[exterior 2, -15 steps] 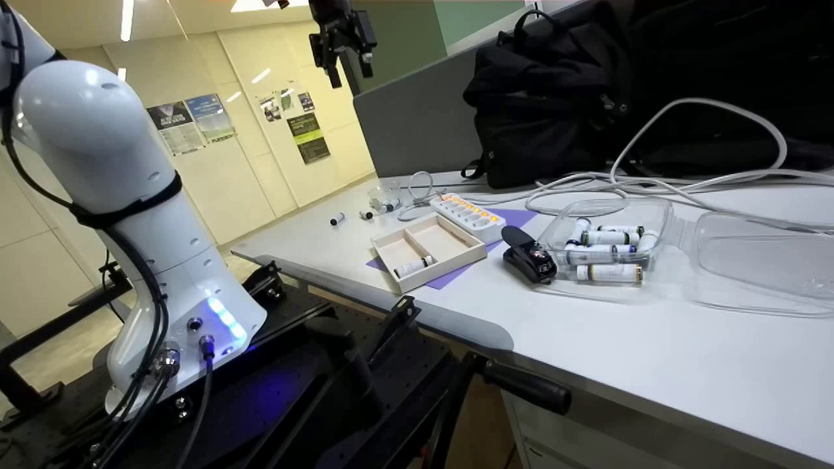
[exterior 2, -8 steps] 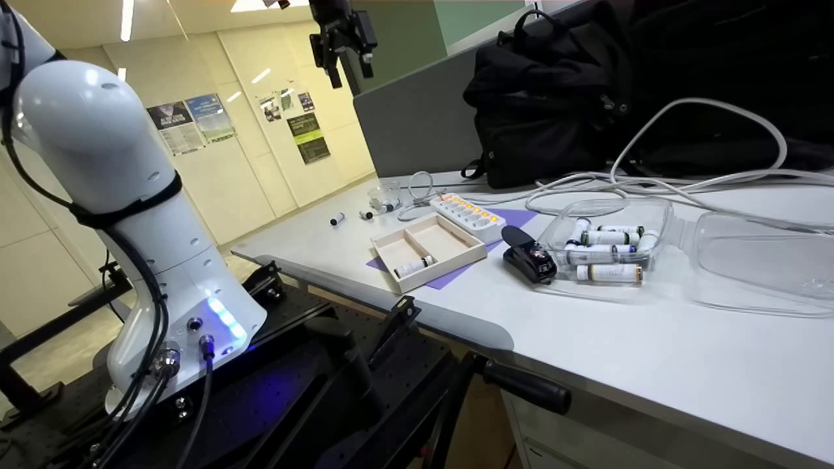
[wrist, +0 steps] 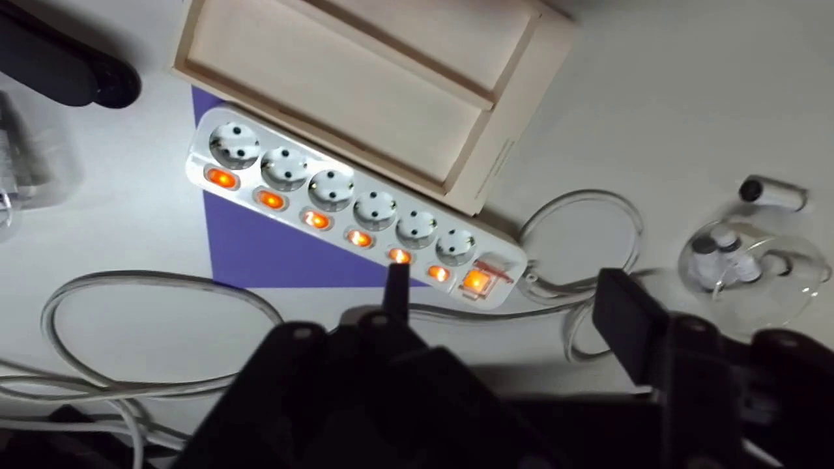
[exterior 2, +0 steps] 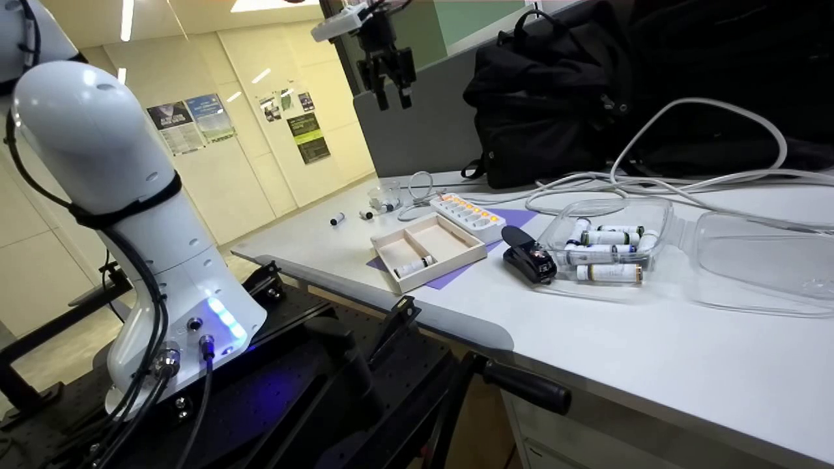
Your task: Turn off the switch on the far right of the adapter
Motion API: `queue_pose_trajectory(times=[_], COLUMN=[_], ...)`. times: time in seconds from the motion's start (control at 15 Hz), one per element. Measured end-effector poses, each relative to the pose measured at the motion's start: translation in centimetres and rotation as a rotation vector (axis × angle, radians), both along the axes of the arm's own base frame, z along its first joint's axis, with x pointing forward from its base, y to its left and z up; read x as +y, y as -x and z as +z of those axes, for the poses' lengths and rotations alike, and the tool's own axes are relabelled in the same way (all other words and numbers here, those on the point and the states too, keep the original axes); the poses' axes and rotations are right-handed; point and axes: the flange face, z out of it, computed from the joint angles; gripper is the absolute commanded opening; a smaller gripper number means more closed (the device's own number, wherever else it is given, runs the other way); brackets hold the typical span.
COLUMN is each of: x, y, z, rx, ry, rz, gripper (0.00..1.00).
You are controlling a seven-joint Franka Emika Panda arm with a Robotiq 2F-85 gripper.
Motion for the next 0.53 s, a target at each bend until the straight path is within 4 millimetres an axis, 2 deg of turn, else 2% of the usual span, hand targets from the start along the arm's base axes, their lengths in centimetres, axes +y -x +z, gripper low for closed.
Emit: queue_pose_trajectory(times=[0.2,0.4,0.53], x=[-3.2,-6.1,-7.9], y=[-1.4,-1.8,-1.8], z=[-3.4,-6.7,-8.5], rx=[-0.030,0.011,0.058], ry=[0.040,0.077,0.111], rz=[-0.067,-0.096,-0.102], gripper=[0.25,0.05,0.00])
